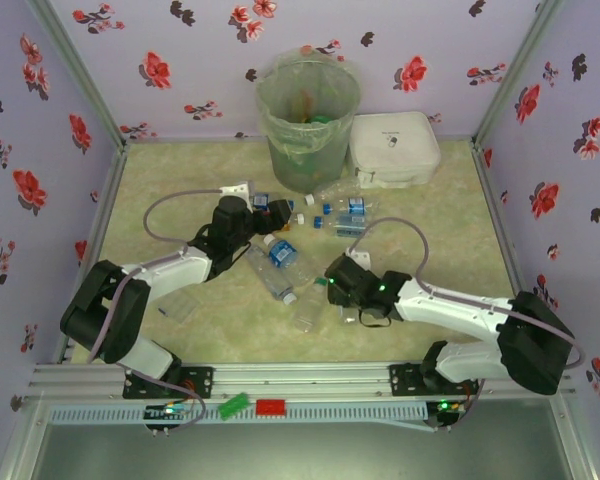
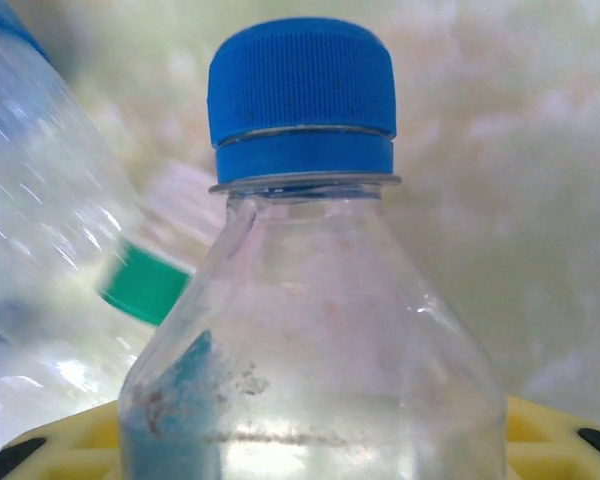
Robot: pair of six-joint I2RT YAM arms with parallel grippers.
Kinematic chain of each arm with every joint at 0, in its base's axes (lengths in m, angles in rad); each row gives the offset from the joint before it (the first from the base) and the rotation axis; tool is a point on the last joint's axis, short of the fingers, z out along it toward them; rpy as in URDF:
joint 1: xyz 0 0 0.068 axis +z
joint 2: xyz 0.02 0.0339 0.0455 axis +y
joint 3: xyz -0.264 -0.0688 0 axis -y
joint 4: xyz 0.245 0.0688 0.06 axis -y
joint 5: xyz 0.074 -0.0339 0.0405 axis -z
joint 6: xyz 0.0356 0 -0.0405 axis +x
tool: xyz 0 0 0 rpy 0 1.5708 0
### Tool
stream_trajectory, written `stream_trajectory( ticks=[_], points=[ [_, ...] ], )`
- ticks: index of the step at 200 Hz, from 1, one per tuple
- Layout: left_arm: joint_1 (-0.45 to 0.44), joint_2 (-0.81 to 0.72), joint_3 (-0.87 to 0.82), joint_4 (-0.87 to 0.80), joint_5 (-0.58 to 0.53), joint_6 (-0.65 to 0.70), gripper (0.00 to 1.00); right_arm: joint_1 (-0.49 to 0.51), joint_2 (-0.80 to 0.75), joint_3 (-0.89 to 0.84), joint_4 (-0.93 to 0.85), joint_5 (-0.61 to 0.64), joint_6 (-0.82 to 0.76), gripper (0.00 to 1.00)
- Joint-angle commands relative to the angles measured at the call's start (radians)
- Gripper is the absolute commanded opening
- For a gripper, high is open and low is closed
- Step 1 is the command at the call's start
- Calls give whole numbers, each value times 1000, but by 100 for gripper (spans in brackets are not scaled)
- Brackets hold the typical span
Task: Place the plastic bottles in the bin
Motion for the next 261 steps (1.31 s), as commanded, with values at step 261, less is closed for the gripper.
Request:
stream_trajectory(
  ticks=[261],
  points=[
    [35, -237, -125, -118, -94, 46, 100, -455, 964, 1654, 255, -332, -714, 50]
  ],
)
